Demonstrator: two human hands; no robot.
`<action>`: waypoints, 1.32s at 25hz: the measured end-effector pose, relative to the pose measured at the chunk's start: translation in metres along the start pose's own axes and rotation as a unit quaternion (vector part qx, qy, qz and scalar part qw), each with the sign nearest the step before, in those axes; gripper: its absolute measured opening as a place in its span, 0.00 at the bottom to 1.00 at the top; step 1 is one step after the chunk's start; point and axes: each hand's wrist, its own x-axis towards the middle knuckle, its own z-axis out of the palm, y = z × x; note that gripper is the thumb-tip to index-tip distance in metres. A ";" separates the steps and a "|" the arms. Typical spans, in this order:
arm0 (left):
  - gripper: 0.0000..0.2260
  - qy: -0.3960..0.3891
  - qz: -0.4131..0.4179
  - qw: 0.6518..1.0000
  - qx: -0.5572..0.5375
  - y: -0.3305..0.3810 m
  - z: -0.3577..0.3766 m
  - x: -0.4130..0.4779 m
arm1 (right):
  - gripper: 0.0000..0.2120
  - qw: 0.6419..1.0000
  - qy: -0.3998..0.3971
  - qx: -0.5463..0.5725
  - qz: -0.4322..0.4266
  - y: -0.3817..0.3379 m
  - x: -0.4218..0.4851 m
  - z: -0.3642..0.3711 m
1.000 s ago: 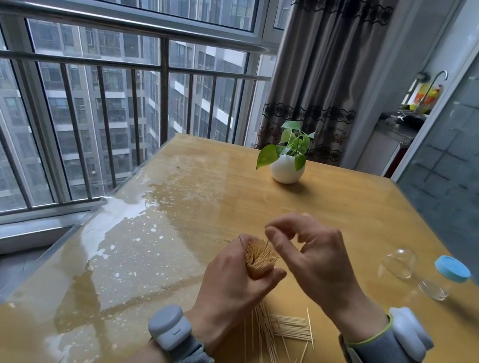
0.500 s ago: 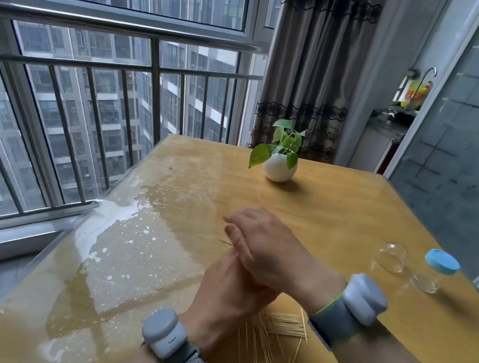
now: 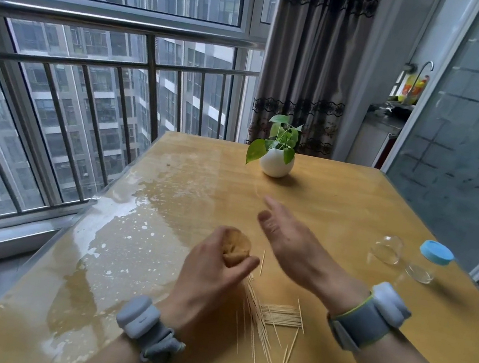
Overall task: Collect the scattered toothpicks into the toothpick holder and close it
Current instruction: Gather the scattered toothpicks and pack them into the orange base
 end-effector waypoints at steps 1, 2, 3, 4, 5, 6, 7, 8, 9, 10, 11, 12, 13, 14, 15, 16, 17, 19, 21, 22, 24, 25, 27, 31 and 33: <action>0.18 0.010 -0.012 1.000 0.010 -0.006 -0.009 0.002 | 0.34 0.997 0.017 -0.061 0.041 0.011 -0.005 -0.004; 0.18 0.015 -0.021 0.999 0.024 -0.012 -0.020 0.002 | 0.32 0.984 0.006 -0.149 0.099 0.021 -0.014 -0.004; 0.18 0.015 -0.030 0.999 0.038 -0.018 -0.029 0.002 | 0.32 0.962 -0.023 -0.226 0.155 0.027 -0.028 -0.001; 0.18 0.012 -0.041 0.998 0.049 -0.023 -0.038 0.000 | 0.33 0.941 -0.051 -0.272 0.194 0.031 -0.042 0.003; 0.17 0.005 -0.051 0.997 0.058 -0.027 -0.043 -0.003 | 0.35 0.930 -0.068 -0.291 0.215 0.031 -0.054 0.008; 0.17 -0.007 -0.058 0.996 0.067 -0.029 -0.046 -0.006 | 0.38 0.928 -0.072 -0.290 0.222 0.027 -0.066 0.012; 0.18 -0.019 -0.061 0.995 0.080 -0.030 -0.047 -0.010 | 0.41 0.930 -0.069 -0.285 0.221 0.022 -0.072 0.015; 0.19 -0.030 -0.061 0.993 0.093 -0.030 -0.045 -0.012 | 0.44 0.933 -0.065 -0.282 0.214 0.016 -0.076 0.019; 0.21 -0.036 -0.062 0.992 0.101 -0.030 -0.043 -0.014 | 0.46 0.936 -0.062 -0.281 0.205 0.011 -0.078 0.025; 0.25 -0.040 -0.063 0.992 0.104 -0.032 -0.042 -0.013 | 0.47 0.937 -0.062 -0.283 0.194 0.005 -0.075 0.031; 0.31 -0.050 -0.069 0.991 0.104 -0.032 -0.041 -0.014 | 0.47 0.939 -0.064 -0.283 0.184 0.000 -0.074 0.037; 0.37 -0.060 -0.074 0.990 0.100 -0.032 -0.041 -0.015 | 0.46 0.941 -0.065 -0.283 0.174 -0.004 -0.073 0.042; 0.43 -0.063 -0.077 0.991 0.094 -0.032 -0.041 -0.016 | 0.43 0.943 -0.062 -0.281 0.166 -0.006 -0.072 0.045; 0.48 -0.049 -0.069 0.992 0.091 -0.031 -0.042 -0.019 | 0.41 0.945 -0.061 -0.279 0.157 -0.006 -0.071 0.045; 0.51 -0.016 -0.046 0.994 0.100 -0.029 -0.043 -0.023 | 0.39 0.948 -0.065 -0.275 0.149 -0.005 -0.070 0.042; 0.50 0.027 -0.008 0.992 0.122 -0.025 -0.045 -0.029 | 0.36 0.950 -0.076 -0.267 0.142 -0.002 -0.069 0.036; 0.48 0.071 0.045 0.986 0.146 -0.017 -0.045 -0.036 | 0.33 0.954 -0.090 -0.253 0.135 0.001 -0.070 0.029; 0.37 0.122 0.166 0.966 0.154 0.000 -0.044 -0.048 | 0.28 0.957 -0.131 -0.235 0.112 0.012 -0.069 0.014; 0.25 0.053 0.261 0.952 0.147 0.014 -0.036 -0.058 | 0.26 0.954 -0.164 -0.238 0.083 0.021 -0.068 0.002; 0.23 -0.026 0.271 0.945 0.180 0.017 -0.029 -0.060 | 0.24 0.952 -0.174 -0.241 0.069 0.026 -0.067 0.000; 0.25 -0.167 0.228 0.923 0.261 0.010 -0.014 -0.059 | 0.20 0.956 -0.171 -0.237 0.036 0.032 -0.067 0.001; 0.26 -0.201 0.204 0.913 0.291 0.003 -0.007 -0.057 | 0.18 0.959 -0.160 -0.233 0.016 0.035 -0.066 0.004; 0.27 -0.227 0.178 0.904 0.314 -0.003 -0.002 -0.051 | 0.15 0.965 -0.135 -0.222 -0.022 0.038 -0.066 0.012; 0.26 -0.260 0.174 0.894 0.320 0.003 -0.003 -0.037 | 0.10 0.970 -0.101 -0.218 -0.038 0.034 -0.062 0.019; 0.23 -0.255 0.175 0.897 0.315 0.006 -0.002 -0.032 | 0.09 0.970 -0.093 -0.225 -0.027 0.031 -0.061 0.018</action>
